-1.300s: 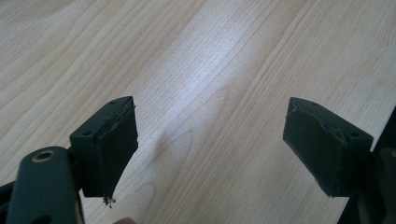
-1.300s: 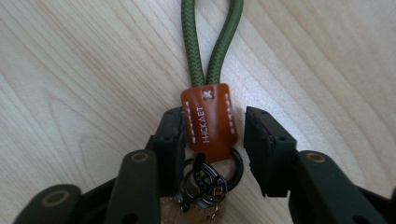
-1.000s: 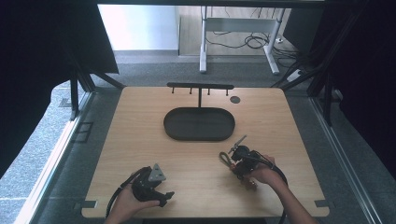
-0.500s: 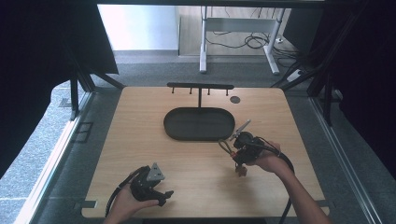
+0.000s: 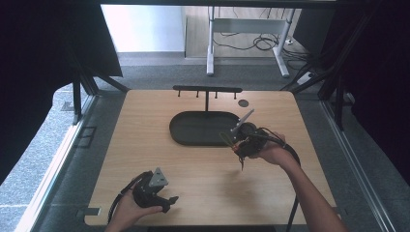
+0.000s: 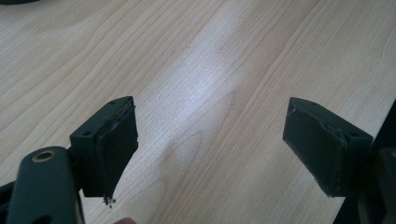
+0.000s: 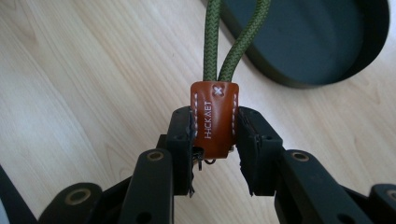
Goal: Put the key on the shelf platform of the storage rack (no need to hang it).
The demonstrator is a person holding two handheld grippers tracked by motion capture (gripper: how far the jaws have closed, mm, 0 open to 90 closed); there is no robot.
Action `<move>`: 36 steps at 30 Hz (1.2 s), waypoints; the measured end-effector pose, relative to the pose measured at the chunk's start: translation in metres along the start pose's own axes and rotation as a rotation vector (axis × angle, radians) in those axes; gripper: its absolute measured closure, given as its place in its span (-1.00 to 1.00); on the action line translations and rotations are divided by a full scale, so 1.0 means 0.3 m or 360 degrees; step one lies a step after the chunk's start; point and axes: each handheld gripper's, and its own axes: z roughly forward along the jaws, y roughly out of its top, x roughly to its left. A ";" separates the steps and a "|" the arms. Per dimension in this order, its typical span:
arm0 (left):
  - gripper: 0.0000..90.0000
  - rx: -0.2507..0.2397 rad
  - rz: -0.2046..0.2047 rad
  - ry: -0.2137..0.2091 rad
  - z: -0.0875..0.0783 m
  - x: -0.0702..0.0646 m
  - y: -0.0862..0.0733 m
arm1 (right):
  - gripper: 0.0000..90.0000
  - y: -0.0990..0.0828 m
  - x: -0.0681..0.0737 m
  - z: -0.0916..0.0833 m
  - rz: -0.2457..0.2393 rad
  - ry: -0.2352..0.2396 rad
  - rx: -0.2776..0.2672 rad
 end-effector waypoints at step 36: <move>-0.59 -0.0020 0.0003 0.0001 -0.012 0.010 -0.002 | 0.51 0.218 -0.093 -0.017 -0.0032 0.0020 -0.0055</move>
